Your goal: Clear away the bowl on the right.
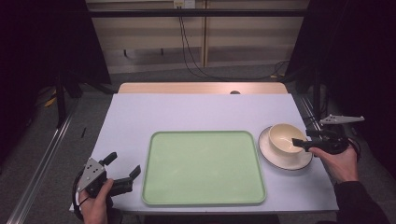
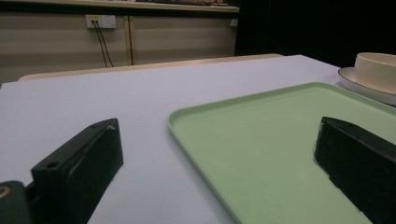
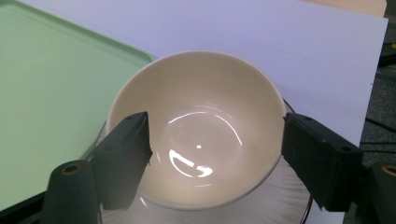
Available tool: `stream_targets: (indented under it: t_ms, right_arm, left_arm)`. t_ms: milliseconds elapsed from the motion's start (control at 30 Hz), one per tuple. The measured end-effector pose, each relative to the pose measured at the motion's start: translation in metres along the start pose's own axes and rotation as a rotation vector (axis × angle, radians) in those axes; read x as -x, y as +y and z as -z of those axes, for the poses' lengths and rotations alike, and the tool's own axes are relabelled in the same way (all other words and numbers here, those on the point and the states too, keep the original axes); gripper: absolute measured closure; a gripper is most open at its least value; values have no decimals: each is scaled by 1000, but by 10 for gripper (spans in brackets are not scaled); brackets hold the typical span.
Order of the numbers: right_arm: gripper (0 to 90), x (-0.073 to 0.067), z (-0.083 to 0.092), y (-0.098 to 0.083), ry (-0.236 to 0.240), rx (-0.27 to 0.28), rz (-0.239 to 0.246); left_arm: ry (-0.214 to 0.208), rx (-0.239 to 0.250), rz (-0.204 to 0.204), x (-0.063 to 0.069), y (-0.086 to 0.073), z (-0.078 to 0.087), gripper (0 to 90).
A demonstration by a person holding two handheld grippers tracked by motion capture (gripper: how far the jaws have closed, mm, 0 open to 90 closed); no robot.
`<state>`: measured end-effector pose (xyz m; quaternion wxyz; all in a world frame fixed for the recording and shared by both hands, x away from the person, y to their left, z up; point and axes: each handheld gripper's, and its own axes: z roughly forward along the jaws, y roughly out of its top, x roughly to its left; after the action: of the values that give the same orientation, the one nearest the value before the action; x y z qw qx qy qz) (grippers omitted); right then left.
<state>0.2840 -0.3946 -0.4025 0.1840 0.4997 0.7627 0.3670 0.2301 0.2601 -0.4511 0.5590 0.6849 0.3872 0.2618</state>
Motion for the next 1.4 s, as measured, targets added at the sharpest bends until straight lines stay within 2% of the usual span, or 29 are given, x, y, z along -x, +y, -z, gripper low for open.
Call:
stream_targets:
  t_ms: [167, 233, 300, 333, 367, 400, 433, 567, 600, 767, 833, 867, 1000, 1100, 1200, 1233, 1333, 1400]
  right_arm:
    - [281, 8, -8, 2, 1, -20, -41]
    - [294, 10, -10, 3, -1, -32, -35]
    - [307, 12, -15, 4, -5, -54, -50]
    - [331, 14, -17, 5, -9, -67, -52]
    - [343, 14, -18, 6, -25, -69, -60]
    - [346, 16, -20, 6, -24, -70, -60]
    - [363, 18, -25, 6, -36, -80, -55]
    - [410, 19, -31, 5, -44, -99, -66]
    - [461, 19, -35, 3, -44, -120, -60]
    - [500, 24, -40, 0, -54, -135, -79]
    - [542, 24, -41, 0, -26, -147, -86]
    - [551, 25, -42, 0, -39, -142, -82]
    - [597, 27, -46, 0, -32, -189, -98]
    - [624, 29, -49, -1, -10, -211, -106]
    - [643, 29, -49, -1, -24, -221, -102]
    - [675, 30, -50, -1, -20, -238, -102]
    - [707, 31, -53, -2, -39, -260, -101]
    - [711, 30, -54, -2, -35, -273, -109]
  left_arm:
    - [-1, -1, 0, 0, 0, 0, 13]
    - [-4, -2, -1, 0, 0, 0, 13]
    - [-4, 1, -1, 0, 0, 0, 13]
    - [-10, 14, 13, 0, 0, -1, 13]
    - [-4, 6, 1, -1, 0, 0, 13]
    - [-5, 12, 13, 0, 0, -1, 13]
    - [0, 1, 0, -1, 0, 0, 13]
    - [-4, -3, -6, 0, 0, 0, 13]
    - [-5, -3, -6, 0, 0, 0, 13]
    - [-12, -5, -5, 0, 0, -1, 13]
    - [-10, -2, -1, 0, 0, -1, 13]
    - [-11, -2, -1, 0, 0, -1, 13]
    - [-9, -7, -8, 0, 0, -1, 13]
    - [-11, -3, -1, 0, 0, -1, 13]
    - [-6, -9, -13, 0, 0, -1, 13]
    - [-8, -7, -6, 0, 0, -1, 13]
    - [-8, -7, -6, 0, 0, -1, 13]
    - [-8, -8, -6, 0, 0, -1, 13]
